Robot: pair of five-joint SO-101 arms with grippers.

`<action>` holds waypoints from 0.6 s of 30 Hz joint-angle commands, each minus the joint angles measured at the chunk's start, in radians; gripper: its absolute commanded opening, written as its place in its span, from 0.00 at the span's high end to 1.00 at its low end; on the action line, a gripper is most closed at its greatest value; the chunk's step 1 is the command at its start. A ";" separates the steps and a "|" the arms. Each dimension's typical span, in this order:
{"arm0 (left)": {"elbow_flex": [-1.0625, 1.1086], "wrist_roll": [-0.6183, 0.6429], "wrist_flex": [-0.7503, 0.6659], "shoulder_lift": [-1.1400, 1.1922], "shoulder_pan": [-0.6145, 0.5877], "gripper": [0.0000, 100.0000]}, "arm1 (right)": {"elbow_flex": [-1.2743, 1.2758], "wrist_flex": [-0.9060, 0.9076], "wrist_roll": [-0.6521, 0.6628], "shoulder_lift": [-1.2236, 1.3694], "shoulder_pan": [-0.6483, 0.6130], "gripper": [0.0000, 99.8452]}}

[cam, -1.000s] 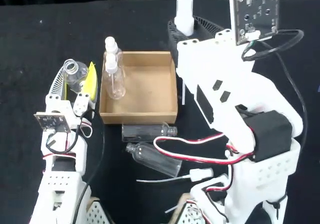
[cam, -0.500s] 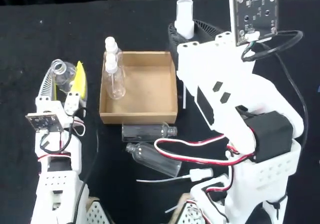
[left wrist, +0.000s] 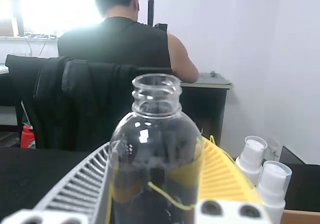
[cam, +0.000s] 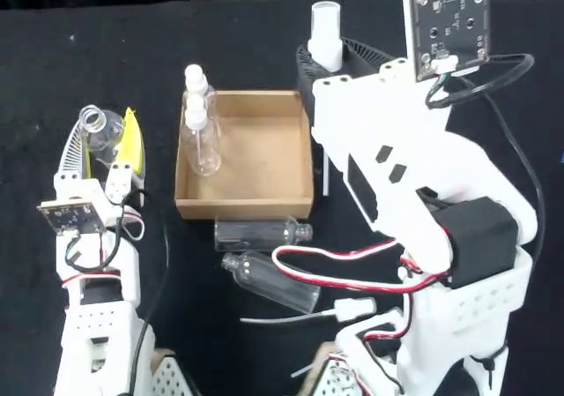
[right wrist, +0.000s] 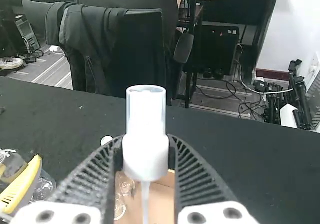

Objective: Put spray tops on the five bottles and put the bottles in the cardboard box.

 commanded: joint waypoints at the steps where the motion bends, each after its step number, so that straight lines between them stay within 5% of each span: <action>1: 0.022 0.006 0.034 -0.043 0.001 0.94 | -0.042 -0.002 -0.008 -0.039 -0.015 0.99; 5: 0.031 0.006 0.137 -0.186 0.001 0.94 | -0.042 -0.002 -0.008 -0.039 -0.017 0.99; 13: 0.024 0.012 0.652 -0.660 0.001 0.94 | -0.041 0.000 -0.008 -0.038 -0.018 0.99; 18: 0.025 0.011 0.635 -0.609 0.065 0.94 | -0.041 0.000 -0.008 -0.038 -0.018 0.99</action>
